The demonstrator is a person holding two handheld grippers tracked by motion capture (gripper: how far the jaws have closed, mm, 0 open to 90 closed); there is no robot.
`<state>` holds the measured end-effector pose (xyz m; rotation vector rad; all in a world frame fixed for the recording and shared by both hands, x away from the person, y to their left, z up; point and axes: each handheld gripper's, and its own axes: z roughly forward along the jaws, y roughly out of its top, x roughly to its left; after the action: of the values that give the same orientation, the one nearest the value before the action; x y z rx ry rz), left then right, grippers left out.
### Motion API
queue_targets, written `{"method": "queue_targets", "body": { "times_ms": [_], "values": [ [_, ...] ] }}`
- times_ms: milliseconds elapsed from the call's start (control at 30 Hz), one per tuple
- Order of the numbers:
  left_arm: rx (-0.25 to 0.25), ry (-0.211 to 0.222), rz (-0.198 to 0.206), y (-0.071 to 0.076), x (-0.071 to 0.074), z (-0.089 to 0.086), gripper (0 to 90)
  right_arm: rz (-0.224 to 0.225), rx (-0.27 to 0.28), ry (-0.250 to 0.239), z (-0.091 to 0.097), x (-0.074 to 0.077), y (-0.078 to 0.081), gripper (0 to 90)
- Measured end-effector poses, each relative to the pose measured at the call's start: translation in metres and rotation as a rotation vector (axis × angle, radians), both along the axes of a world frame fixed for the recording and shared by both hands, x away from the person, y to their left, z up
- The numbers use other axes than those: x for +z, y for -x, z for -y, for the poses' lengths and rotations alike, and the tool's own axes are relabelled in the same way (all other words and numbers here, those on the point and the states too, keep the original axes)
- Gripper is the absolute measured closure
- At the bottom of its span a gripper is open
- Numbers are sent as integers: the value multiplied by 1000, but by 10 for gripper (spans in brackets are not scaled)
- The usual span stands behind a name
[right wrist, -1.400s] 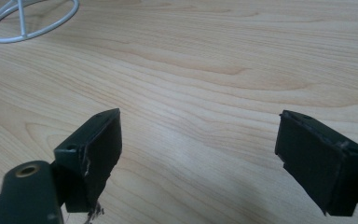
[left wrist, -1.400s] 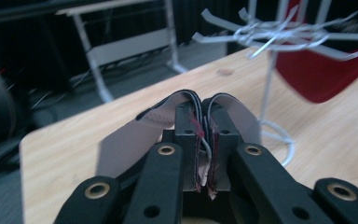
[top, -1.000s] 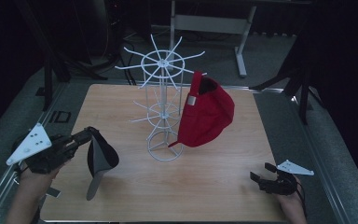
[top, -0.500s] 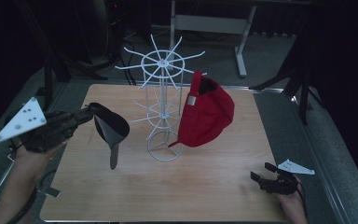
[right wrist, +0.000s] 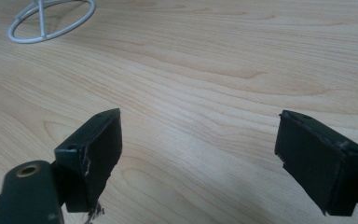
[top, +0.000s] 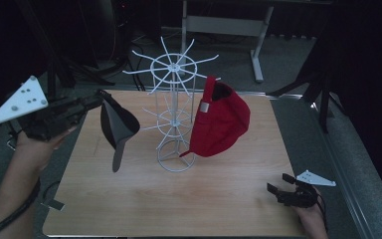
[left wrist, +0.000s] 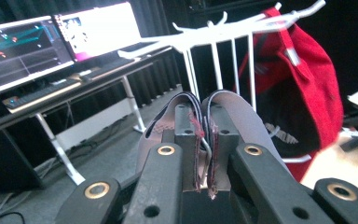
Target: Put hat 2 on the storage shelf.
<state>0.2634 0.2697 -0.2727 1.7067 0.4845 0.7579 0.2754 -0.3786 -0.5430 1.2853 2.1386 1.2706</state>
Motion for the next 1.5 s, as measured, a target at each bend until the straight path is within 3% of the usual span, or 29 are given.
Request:
{"method": "queue_targets", "body": {
  "times_ms": [167, 233, 333, 467, 633, 767, 867, 933, 967, 1033, 1067, 1133, 1167, 1500],
  "values": [
    [-1, -3, 41, -10, 25, 10, 854, 1, -2, -2, 1, 0, 0, 147],
    [-1, -3, 41, -10, 25, 10, 854, -1, -3, -2, 1, -1, 0, 147],
    [-4, 4, 53, -19, 39, 17, 854, -2, -3, -2, 1, -1, 0, 147],
    [1, -3, 56, -24, 43, 21, 854, -3, -3, -3, 1, -1, 0, 147],
    [-9, 20, 69, -28, 49, 27, 854, 1, 0, -3, 1, -1, 1, 147],
    [-31, 36, 77, -29, 54, 33, 853, -5, 2, 3, 0, -1, 0, 147],
    [-108, 53, 67, -31, 58, 41, 853, -6, 3, 6, 0, -1, 0, 147],
    [-119, 52, 62, -31, 58, 42, 853, -7, 3, 5, 0, -1, 0, 147],
    [-150, 41, 38, -34, 57, 45, 853, -7, 3, 4, 0, -1, 0, 147],
    [-152, 38, 33, -35, 56, 45, 853, -8, 3, 4, 0, -1, 0, 147],
    [-189, 50, 10, -38, 53, 44, 853, -8, 3, 4, 0, -1, 0, 147],
    [-192, 51, 6, -38, 51, 44, 853, -8, 4, 2, 0, -1, 0, 147],
    [-222, 61, -13, -40, 47, 42, 853, -8, 4, 2, 0, -1, 0, 147],
    [-229, 33, -51, -40, 32, 35, 851, -8, 4, 6, 0, -1, 0, 147]
  ]
}}
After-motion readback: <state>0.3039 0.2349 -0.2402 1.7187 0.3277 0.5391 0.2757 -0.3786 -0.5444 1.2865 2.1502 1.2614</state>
